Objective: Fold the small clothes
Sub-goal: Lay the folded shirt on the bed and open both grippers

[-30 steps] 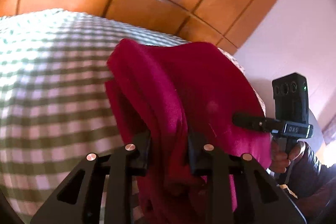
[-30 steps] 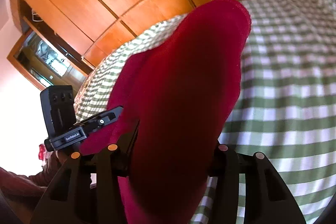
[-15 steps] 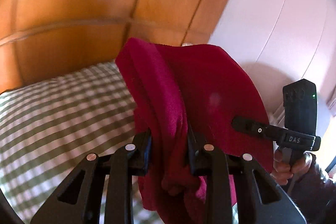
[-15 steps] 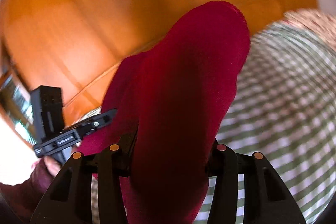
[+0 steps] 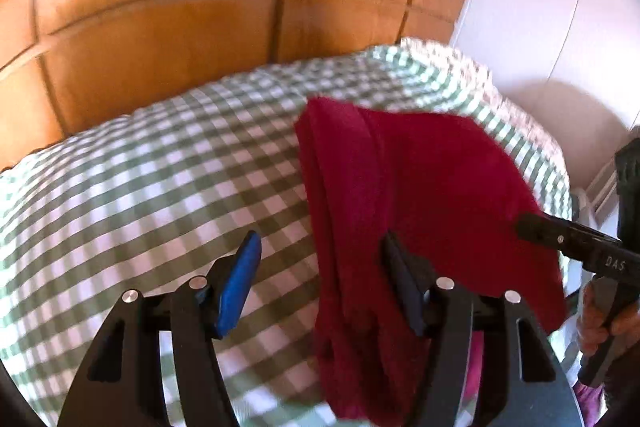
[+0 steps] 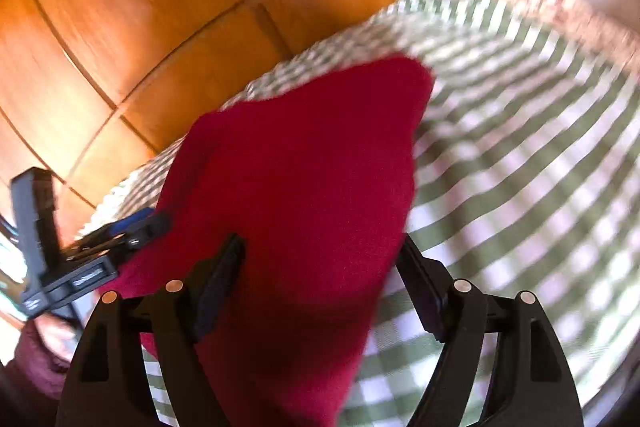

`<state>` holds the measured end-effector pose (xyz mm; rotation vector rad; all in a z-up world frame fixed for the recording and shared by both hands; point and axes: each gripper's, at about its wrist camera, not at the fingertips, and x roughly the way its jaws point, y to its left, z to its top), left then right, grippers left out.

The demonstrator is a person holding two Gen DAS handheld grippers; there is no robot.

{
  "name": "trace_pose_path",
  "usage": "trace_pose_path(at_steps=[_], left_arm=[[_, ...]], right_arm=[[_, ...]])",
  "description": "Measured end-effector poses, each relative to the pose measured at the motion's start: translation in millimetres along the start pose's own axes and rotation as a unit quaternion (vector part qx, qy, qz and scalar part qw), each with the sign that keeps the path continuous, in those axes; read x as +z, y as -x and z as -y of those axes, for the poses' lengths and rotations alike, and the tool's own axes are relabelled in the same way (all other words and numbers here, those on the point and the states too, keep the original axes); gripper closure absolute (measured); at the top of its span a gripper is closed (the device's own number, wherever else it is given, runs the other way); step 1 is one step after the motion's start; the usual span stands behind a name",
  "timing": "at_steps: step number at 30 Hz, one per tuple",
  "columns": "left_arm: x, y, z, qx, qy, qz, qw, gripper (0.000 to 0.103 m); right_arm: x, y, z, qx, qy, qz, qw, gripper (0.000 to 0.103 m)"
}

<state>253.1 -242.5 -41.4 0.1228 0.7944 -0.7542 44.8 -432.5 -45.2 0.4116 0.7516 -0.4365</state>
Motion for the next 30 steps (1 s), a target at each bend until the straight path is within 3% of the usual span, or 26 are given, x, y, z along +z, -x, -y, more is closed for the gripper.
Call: trace_pose_path(at_steps=[2, 5, 7, 10, 12, 18, 30], left_arm=[[-7, 16, 0, -0.006, 0.011, 0.009, 0.9999, 0.04], [-17, 24, 1, -0.011, 0.021, 0.009, 0.9997, 0.039], [-24, 14, 6, 0.034, -0.006, -0.008, 0.9994, 0.038], [-33, 2, 3, 0.048, 0.001, -0.024, 0.9986, 0.032], [-34, -1, 4, 0.052, 0.008, -0.023, 0.9984, 0.03], [-40, 22, 9, 0.083, 0.021, -0.004, 0.9963, 0.025], [-59, 70, 14, 0.129, 0.056, 0.028, 0.9897, 0.013]], right_arm=[[-3, 20, -10, -0.032, 0.03, 0.028, 0.999, 0.027], [-8, 33, -24, -0.052, 0.06, 0.036, 0.996, 0.027], [-16, 31, -30, -0.058, 0.068, 0.026, 0.996, 0.032], [-39, 7, -35, -0.092, 0.085, -0.032, 0.992, 0.041], [-57, -14, -27, -0.097, 0.057, -0.059, 0.992, 0.041], [-56, -4, -21, -0.098, 0.033, -0.041, 0.994, 0.041], [-66, 23, -48, -0.139, 0.031, -0.012, 0.99, 0.025]])
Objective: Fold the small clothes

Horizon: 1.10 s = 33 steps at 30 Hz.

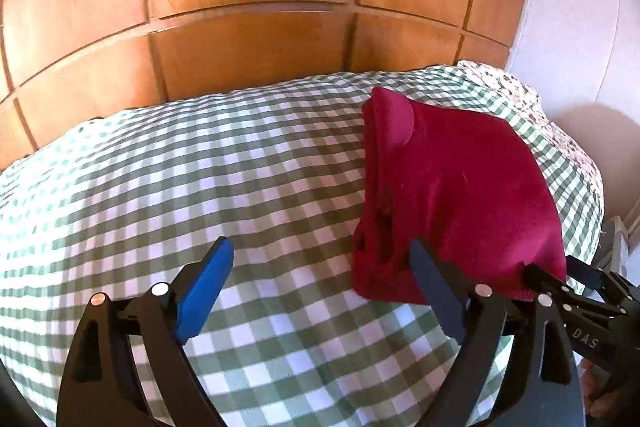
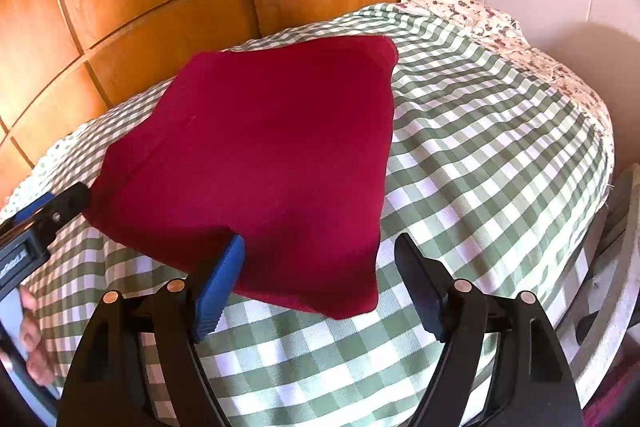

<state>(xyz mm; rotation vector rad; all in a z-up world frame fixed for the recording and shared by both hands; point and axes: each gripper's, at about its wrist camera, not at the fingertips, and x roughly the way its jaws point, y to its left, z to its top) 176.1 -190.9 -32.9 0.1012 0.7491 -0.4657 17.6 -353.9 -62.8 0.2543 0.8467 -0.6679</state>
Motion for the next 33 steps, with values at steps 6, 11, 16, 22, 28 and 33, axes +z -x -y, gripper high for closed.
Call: trace_pose_path(at_steps=[6, 11, 16, 22, 28, 33], left_arm=[[-7, 19, -5, 0.022, 0.015, 0.022, 0.9994, 0.008], [-12, 30, -9, 0.036, 0.024, 0.033, 0.9985, 0.004], [-16, 38, -11, 0.04, 0.027, 0.043, 0.9979, 0.003], [-23, 45, -13, 0.039, 0.031, 0.044, 0.9978, 0.003], [-27, 51, -15, 0.04, 0.034, 0.048, 0.9975, 0.003], [-28, 59, -14, 0.039, 0.033, 0.057, 0.997, 0.003]], right_arm=[[-4, 20, -2, -0.024, -0.014, 0.031, 0.999, 0.018], [-8, 37, -12, -0.039, -0.014, 0.056, 0.998, 0.013], [-14, 55, -22, -0.05, -0.014, 0.087, 0.995, 0.01], [-21, 61, -27, -0.064, -0.024, 0.093, 0.993, 0.008], [-25, 62, -32, -0.07, -0.018, 0.098, 0.993, 0.008], [-26, 64, -35, -0.066, -0.015, 0.103, 0.992, 0.008]])
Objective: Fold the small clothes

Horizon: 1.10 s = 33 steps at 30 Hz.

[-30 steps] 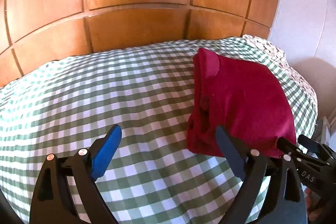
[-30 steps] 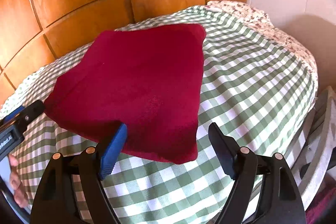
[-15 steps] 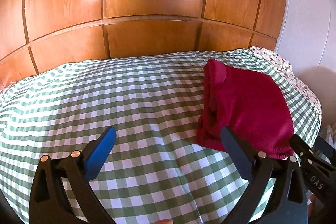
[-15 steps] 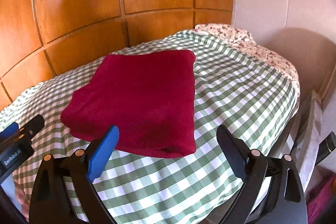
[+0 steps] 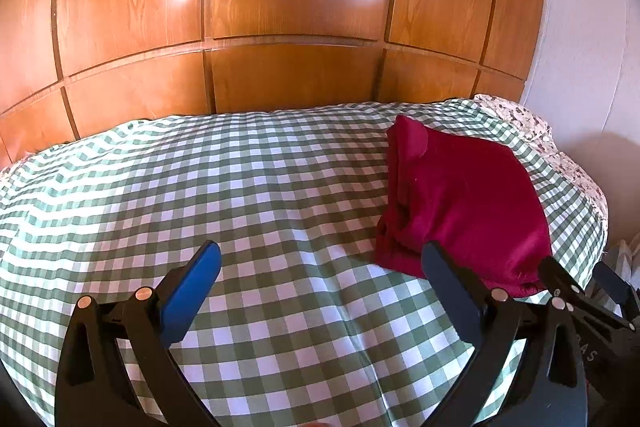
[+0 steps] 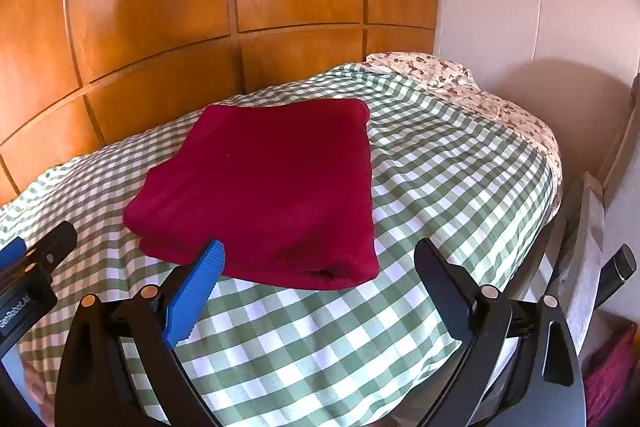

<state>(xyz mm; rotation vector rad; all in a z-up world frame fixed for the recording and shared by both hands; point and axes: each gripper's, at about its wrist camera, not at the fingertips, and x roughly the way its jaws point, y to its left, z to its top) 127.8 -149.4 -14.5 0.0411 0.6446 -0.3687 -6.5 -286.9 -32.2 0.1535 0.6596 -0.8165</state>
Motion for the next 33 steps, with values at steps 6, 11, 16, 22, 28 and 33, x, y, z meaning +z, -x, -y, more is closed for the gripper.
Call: trace_pose_path(at_steps=[6, 11, 16, 22, 28, 33], left_arm=[[0, 6, 1, 0.002, -0.003, 0.006, 1.0, 0.003], [0, 9, 1, 0.002, -0.003, 0.008, 1.0, 0.003], [0, 13, 3, 0.004, -0.003, 0.013, 0.9999, 0.003], [0, 18, 3, 0.004, -0.007, 0.021, 0.9998, 0.003], [0, 19, 6, 0.006, -0.011, 0.025, 0.9996, 0.003], [-2, 13, 3, 0.002, 0.001, 0.008, 1.0, 0.003]], right_arm=[[-1, 2, -1, 0.0, -0.003, 0.005, 1.0, 0.008], [0, 3, -1, 0.0, -0.002, 0.009, 1.0, 0.008], [1, 5, -1, 0.001, -0.004, 0.013, 1.0, 0.008], [1, 7, -2, 0.001, -0.004, 0.016, 1.0, 0.008], [0, 7, -3, 0.004, -0.001, 0.013, 1.0, 0.008], [0, 6, -3, 0.005, -0.003, 0.013, 1.0, 0.008]])
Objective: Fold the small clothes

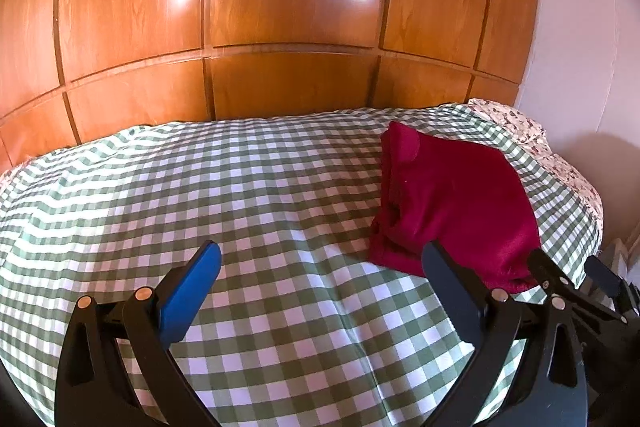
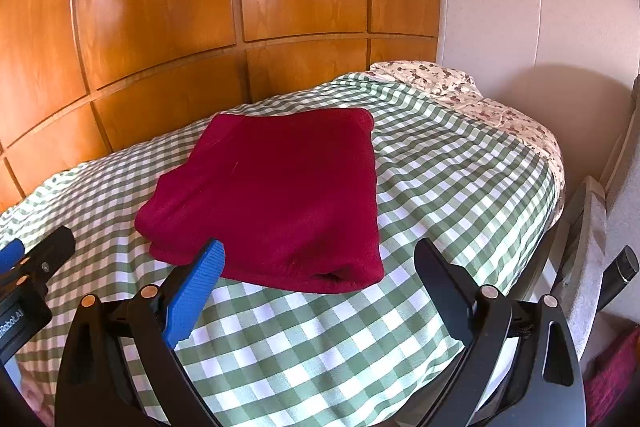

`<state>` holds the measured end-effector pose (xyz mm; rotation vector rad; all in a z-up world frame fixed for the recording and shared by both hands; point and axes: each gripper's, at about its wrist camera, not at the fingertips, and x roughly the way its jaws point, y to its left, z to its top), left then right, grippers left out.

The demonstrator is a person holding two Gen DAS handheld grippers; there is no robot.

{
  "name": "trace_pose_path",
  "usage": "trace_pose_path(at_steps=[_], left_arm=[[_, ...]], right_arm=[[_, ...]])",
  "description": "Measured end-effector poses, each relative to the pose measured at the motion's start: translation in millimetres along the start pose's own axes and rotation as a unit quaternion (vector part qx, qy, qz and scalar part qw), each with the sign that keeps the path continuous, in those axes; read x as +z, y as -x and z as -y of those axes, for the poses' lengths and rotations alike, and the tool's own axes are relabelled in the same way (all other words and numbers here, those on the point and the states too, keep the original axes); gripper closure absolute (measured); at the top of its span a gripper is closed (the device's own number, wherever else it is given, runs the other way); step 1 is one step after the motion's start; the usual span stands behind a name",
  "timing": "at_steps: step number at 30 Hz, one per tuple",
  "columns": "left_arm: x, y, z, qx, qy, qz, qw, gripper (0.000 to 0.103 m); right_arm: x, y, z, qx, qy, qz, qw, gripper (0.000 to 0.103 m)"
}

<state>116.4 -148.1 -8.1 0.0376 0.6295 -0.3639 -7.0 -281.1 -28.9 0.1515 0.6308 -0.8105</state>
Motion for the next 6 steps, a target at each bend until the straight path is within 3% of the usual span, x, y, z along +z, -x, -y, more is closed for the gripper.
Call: trace_pose_path(at_steps=[6], left_arm=[[-0.6, 0.1, -2.7, 0.006, 0.008, 0.006, 0.9999, 0.003]], right_arm=[[1.4, 0.5, 0.7, -0.007, -0.009, 0.004, 1.0, 0.008]])
